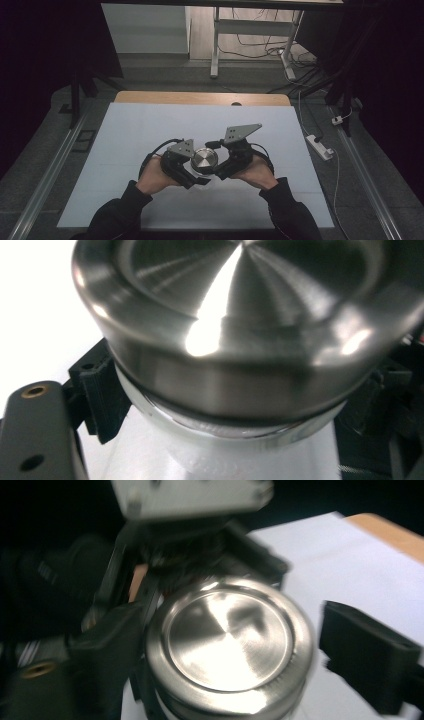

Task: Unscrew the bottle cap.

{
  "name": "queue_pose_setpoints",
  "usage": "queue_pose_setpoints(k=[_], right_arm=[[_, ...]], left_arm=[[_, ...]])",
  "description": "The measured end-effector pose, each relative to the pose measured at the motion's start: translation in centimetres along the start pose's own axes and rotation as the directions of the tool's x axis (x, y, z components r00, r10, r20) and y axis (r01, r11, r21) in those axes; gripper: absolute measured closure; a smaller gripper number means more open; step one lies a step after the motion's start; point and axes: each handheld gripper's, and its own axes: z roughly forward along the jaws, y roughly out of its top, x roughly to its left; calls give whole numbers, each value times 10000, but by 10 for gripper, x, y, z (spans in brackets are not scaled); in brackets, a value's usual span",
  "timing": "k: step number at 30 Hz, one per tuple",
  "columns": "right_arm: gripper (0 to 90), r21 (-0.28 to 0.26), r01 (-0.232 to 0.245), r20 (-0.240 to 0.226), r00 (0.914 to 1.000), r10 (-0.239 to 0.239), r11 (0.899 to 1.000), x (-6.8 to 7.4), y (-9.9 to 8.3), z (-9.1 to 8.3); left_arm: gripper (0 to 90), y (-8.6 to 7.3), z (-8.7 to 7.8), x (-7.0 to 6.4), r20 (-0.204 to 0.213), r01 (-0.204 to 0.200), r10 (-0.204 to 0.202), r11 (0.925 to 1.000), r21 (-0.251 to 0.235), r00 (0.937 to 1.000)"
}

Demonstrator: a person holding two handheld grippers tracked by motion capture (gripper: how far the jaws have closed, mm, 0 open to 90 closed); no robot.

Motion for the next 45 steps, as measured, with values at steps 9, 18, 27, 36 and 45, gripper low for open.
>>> queue_pose_setpoints(k=[9, 18, 27, 36, 45], right_arm=[[55, -164, -761, 2339, 9691, 778, 9970, 7, 5, 2], [174, -50, -422, 3878, 9208, 409, 9991, 25, 5, 22], [195, 28, -125, 2143, 9767, 116, 9999, 14, 5, 10], [195, -37, 591, -397, 9975, -592, 9982, -3, 1, -1], [55, -148, 47, 672, 9977, -37, 9999, 0, 6, -2]], left_arm=[[156, 1, -1, 2, -1650, 1178, -1184, 9929, -139, 9791], [156, 5, 4, -4, -2259, 1311, -1266, 9914, 51, 9659], [156, 3, 0, -1, -1058, 802, -801, 9968, -31, 9912], [156, 2, 1, -3, 333, 168, -159, 9995, -255, 9993], [156, 2, -1, 0, -763, 846, -859, 9962, -198, 9934]])
